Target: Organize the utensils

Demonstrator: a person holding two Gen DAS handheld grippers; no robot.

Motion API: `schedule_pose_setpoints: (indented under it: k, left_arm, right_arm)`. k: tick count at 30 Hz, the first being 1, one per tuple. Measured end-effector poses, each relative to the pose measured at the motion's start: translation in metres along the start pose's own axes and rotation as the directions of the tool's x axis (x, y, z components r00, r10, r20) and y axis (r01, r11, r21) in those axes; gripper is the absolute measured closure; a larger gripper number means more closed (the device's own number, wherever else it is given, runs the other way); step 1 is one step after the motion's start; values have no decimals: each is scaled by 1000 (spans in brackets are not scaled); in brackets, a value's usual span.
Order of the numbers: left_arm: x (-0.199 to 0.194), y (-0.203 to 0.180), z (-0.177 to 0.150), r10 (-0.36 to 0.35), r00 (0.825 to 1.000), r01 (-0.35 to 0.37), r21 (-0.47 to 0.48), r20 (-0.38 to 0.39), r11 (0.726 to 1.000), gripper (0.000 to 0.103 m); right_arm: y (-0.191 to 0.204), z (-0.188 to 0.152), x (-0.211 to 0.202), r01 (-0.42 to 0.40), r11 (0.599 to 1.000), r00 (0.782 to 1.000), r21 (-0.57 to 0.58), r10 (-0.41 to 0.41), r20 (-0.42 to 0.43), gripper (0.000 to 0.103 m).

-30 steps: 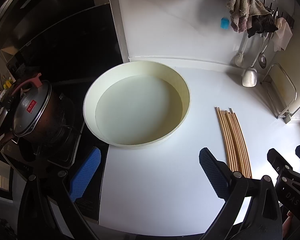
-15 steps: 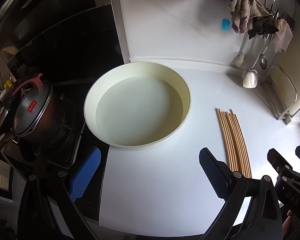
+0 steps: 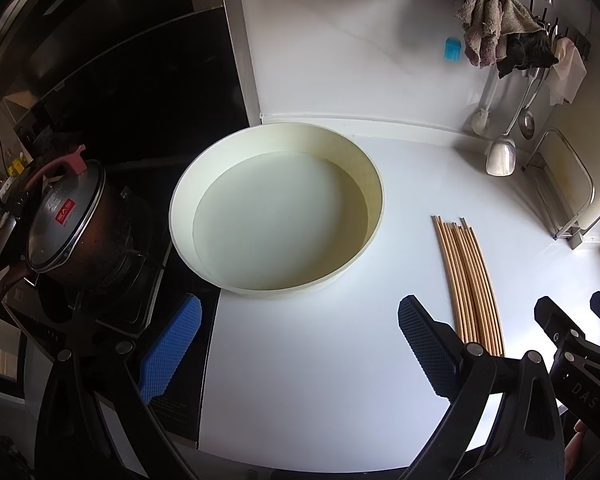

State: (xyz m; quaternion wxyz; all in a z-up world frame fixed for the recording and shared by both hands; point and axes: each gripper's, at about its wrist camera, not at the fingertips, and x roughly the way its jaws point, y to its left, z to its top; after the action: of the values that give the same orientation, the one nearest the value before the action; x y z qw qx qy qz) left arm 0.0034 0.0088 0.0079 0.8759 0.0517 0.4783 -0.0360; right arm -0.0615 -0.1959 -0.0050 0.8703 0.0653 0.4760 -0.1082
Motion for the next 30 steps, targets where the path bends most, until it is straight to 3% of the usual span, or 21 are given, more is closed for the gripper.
schedule_pose_setpoints:
  k: [30]
  left_arm:
    - [-1,-1,-2,1,1000,-1,0,4,1000,6]
  right_arm:
    - [4,3,-1,4,1000,1000,-1,-4,6,8]
